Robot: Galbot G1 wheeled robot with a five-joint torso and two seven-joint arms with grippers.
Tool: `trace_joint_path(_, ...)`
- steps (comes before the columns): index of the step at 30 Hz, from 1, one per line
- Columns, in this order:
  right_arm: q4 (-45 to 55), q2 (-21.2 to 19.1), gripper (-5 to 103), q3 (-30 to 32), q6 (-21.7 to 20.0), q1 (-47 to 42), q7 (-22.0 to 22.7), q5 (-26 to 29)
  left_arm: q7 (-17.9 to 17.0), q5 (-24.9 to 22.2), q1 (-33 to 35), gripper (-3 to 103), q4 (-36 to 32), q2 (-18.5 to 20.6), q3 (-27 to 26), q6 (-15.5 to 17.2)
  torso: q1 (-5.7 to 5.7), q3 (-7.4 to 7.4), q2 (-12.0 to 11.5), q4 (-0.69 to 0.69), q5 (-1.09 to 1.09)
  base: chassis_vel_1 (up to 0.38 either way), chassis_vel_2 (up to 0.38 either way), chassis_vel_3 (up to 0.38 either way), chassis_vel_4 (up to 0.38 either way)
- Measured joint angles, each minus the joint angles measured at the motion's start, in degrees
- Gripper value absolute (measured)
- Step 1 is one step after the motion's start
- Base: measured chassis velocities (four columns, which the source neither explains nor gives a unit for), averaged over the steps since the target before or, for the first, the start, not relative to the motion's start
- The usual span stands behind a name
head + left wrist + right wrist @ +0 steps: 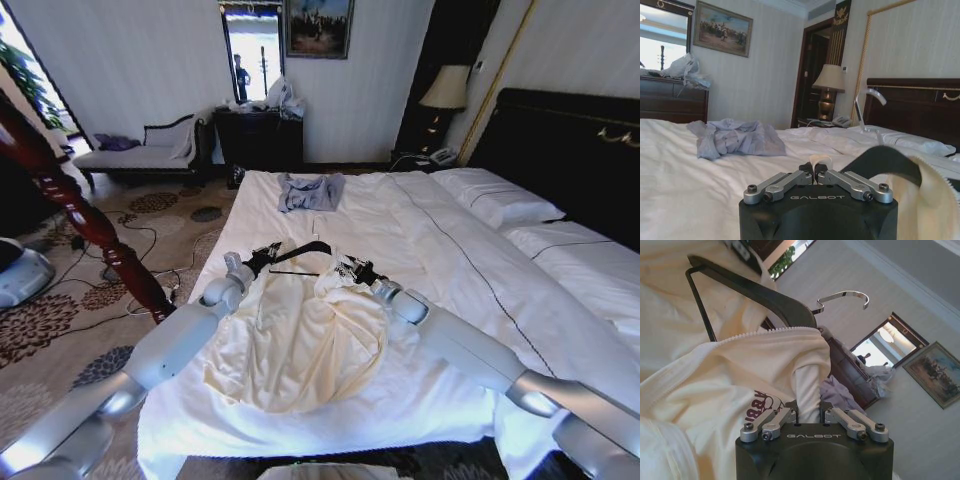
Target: Pick up the clothes from the bed and hang them on the clothes hanger.
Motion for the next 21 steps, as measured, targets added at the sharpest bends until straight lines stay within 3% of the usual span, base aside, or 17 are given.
trace_joint_path(14,2.4,1.2,19,-1.4,-1.9,1.4,0.3,1.5,-1.1,0.4,-3.1,0,-4.5,-0.5,3.5,-0.2,0.00,0.00,0.0,0.01,0.00,0.000,0.000,0.000,0.000)
trace_joint_path(21,1.7,1.7,19,-1.1,-2.1,2.0,0.6,1.9,-1.7,-0.1,-1.4,0,-9.3,2.4,4.5,0.3,0.00,0.00,0.0,0.02,-0.01,0.000,0.000,0.000,0.000)
